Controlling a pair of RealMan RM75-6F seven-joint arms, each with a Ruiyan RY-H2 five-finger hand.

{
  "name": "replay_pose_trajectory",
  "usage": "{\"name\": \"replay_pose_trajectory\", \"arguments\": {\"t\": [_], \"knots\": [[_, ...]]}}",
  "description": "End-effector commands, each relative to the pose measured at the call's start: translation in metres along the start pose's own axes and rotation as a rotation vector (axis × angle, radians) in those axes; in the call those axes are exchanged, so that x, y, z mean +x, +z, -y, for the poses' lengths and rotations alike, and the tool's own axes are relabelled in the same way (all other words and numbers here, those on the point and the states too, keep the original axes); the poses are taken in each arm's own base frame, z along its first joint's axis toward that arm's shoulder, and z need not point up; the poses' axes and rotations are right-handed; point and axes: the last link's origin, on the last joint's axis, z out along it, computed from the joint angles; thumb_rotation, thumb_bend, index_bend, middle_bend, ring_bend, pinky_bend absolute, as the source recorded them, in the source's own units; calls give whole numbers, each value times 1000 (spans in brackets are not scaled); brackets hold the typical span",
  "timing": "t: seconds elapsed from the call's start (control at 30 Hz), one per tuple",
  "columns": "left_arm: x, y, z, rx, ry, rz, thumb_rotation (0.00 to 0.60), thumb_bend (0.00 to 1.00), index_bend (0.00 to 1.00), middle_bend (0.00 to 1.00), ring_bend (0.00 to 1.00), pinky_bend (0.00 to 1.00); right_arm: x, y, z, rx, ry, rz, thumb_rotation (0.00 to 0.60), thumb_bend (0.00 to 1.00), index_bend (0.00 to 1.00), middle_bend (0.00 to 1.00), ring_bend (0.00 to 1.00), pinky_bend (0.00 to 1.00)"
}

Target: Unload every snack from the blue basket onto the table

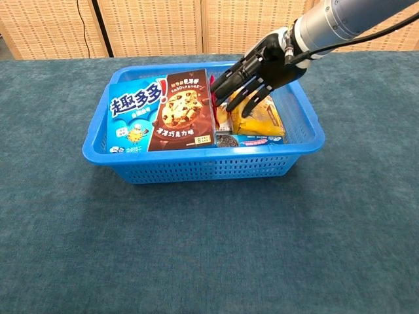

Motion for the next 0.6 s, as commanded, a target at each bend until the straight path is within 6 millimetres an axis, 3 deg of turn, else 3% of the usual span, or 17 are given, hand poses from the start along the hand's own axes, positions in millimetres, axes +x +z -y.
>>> {"name": "replay_pose_trajectory", "arguments": {"t": [0.03, 0.27, 0.4, 0.47, 0.6], "knots": [[0, 0, 0, 0, 0, 0, 600, 0, 0, 0, 0, 0, -8, 2, 4, -13, 37, 12, 600, 0, 224, 294, 301, 408], [0, 0, 0, 2, -3, -2, 600, 0, 0, 0, 0, 0, -12, 5, 8, -11, 83, 8, 600, 0, 251, 327, 348, 479], [1, 0, 0, 0, -2, -3, 600, 0, 0, 0, 0, 0, -12, 8, 7, -9, 80, -6, 600, 5, 321, 403, 419, 535], [0, 0, 0, 0, -2, -3, 600, 0, 0, 0, 0, 0, -10, 10, 7, -2, 87, -27, 600, 79, 391, 473, 488, 602], [1, 0, 1, 1, -3, -3, 600, 0, 0, 0, 0, 0, -6, 11, 5, 0, 85, -63, 600, 426, 545, 640, 650, 747]]}}
